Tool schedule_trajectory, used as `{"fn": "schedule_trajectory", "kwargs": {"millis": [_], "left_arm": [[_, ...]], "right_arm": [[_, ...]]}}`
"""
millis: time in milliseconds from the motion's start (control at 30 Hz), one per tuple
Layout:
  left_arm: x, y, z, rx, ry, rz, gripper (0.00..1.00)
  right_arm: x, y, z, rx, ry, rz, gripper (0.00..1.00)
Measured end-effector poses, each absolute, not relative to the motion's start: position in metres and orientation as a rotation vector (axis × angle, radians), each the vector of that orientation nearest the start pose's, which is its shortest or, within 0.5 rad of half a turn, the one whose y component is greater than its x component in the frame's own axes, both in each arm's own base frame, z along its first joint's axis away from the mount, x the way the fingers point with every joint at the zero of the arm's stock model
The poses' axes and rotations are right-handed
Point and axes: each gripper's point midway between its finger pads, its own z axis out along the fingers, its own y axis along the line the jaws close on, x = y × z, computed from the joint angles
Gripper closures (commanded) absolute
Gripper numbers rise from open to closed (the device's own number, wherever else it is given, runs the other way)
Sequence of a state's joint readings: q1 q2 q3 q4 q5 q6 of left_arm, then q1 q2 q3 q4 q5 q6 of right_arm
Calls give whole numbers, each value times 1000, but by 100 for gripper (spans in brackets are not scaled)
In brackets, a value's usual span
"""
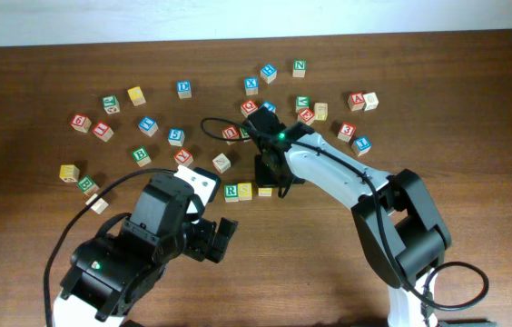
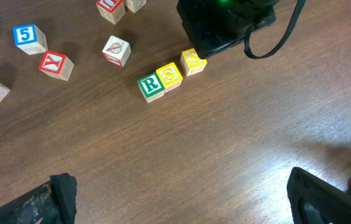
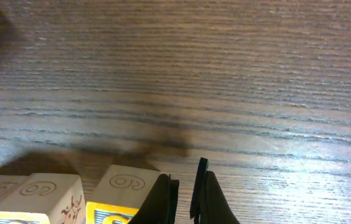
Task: Spell out RSS
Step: 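Open the right gripper and push the second S against the first S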
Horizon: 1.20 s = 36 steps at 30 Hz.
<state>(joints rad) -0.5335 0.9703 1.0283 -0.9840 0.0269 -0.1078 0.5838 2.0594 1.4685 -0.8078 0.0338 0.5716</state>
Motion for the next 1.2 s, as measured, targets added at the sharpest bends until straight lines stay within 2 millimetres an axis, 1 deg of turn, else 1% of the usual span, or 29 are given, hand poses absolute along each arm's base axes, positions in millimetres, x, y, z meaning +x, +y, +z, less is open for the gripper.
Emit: {"fn": "schedule_trajectory", "kwargs": {"millis": [167,333,667,1200], "left_arm": [[221,-136,209,544,2462,-298,0],[221,-136,209,544,2462,-298,1],[221,-136,209,544,2462,-298,1],[221,-136,209,544,2462,-298,1]], "right_arm": [[353,238,18,-57,2969,118,96],[350,236,18,-33,2987,110,96],[346,242,17,-22,3006,161,96],[345,245,18,-32,3009,182,96]]}}
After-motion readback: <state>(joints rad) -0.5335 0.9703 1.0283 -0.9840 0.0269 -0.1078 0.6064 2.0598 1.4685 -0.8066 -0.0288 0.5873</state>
